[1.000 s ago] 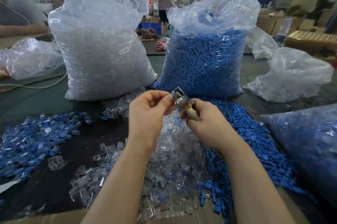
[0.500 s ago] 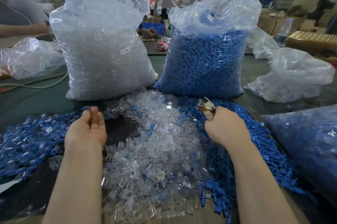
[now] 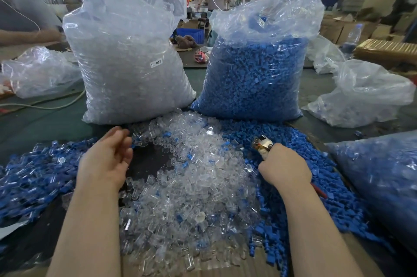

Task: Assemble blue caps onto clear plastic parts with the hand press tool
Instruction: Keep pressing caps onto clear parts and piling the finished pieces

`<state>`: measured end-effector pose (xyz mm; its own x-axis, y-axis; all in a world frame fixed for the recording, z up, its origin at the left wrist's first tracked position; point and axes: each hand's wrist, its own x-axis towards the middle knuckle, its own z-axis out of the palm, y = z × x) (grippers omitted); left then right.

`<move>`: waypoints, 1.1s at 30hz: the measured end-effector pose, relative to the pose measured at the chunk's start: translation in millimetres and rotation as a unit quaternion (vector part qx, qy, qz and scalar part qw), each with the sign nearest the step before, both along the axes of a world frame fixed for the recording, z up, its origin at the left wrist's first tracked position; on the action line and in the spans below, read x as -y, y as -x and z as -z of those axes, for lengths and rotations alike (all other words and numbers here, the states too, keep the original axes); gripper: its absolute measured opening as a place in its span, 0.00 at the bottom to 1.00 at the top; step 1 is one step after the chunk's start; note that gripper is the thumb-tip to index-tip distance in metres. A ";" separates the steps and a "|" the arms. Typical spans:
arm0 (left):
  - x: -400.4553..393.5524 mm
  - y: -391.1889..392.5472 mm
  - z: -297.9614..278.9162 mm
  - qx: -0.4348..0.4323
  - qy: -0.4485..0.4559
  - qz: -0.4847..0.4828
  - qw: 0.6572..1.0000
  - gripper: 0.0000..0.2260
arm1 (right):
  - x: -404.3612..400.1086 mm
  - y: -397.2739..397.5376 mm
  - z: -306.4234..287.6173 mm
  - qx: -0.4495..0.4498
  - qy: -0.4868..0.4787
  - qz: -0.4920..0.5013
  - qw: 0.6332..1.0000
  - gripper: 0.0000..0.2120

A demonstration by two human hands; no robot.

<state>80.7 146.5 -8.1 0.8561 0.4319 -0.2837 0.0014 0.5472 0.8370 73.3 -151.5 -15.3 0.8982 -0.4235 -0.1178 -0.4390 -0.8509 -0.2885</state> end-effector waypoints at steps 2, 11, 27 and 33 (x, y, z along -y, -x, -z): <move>10.4 -6.2 1.8 -0.059 -0.228 0.086 0.968 0.06 | -0.6 -0.6 0.1 0.003 0.002 0.000 1.000 0.08; 45.0 -9.8 18.6 -0.149 -0.572 0.248 0.767 0.07 | -2.4 1.6 -0.3 0.030 0.015 -0.030 0.999 0.06; 57.4 -2.5 -2.8 -0.026 -0.393 0.146 0.907 0.01 | -5.2 -3.1 1.7 0.031 0.003 -0.028 0.999 0.10; 65.9 -0.9 -11.0 0.016 -0.305 0.165 0.938 0.01 | -5.8 -2.4 1.3 0.028 0.001 -0.047 0.998 0.06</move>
